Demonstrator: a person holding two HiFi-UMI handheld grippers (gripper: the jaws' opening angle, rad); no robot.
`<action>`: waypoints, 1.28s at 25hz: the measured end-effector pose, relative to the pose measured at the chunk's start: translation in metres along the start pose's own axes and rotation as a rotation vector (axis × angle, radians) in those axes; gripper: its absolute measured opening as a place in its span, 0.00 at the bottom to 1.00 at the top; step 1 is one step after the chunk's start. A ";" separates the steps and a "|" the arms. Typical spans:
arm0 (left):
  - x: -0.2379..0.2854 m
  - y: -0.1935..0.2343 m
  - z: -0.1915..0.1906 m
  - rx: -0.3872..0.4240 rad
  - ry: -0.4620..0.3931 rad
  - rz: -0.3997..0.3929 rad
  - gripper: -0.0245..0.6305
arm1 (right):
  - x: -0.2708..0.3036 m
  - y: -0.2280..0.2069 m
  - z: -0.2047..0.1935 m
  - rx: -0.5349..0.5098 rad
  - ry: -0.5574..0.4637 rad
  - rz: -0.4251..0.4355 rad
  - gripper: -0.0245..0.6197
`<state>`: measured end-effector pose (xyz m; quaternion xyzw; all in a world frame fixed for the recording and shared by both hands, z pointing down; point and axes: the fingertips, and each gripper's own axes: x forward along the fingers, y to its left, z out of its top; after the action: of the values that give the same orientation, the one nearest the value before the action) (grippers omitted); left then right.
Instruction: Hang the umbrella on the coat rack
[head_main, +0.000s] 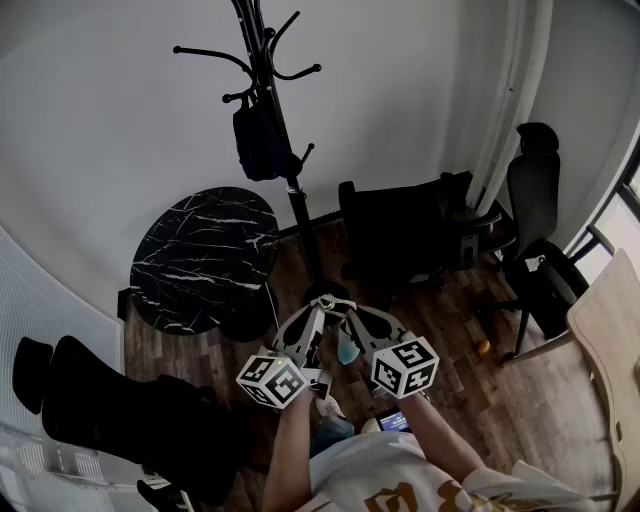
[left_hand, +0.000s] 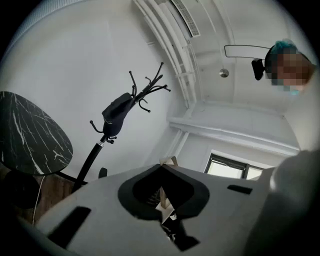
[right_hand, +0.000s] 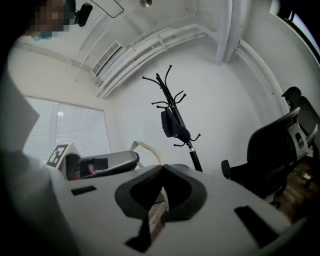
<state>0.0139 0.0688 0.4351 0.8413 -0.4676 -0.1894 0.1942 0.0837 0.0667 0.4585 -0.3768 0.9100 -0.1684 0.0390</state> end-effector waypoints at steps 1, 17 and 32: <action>0.001 -0.002 0.000 0.001 0.000 -0.001 0.07 | -0.002 0.000 0.000 0.002 -0.001 0.001 0.06; 0.007 0.001 -0.001 0.014 0.016 0.037 0.07 | 0.002 -0.006 0.003 0.012 -0.001 0.011 0.06; 0.074 0.070 0.009 0.015 0.036 0.025 0.07 | 0.089 -0.053 0.001 0.006 0.049 -0.007 0.06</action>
<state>-0.0046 -0.0303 0.4528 0.8401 -0.4759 -0.1682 0.1987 0.0559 -0.0311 0.4806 -0.3756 0.9089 -0.1803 0.0171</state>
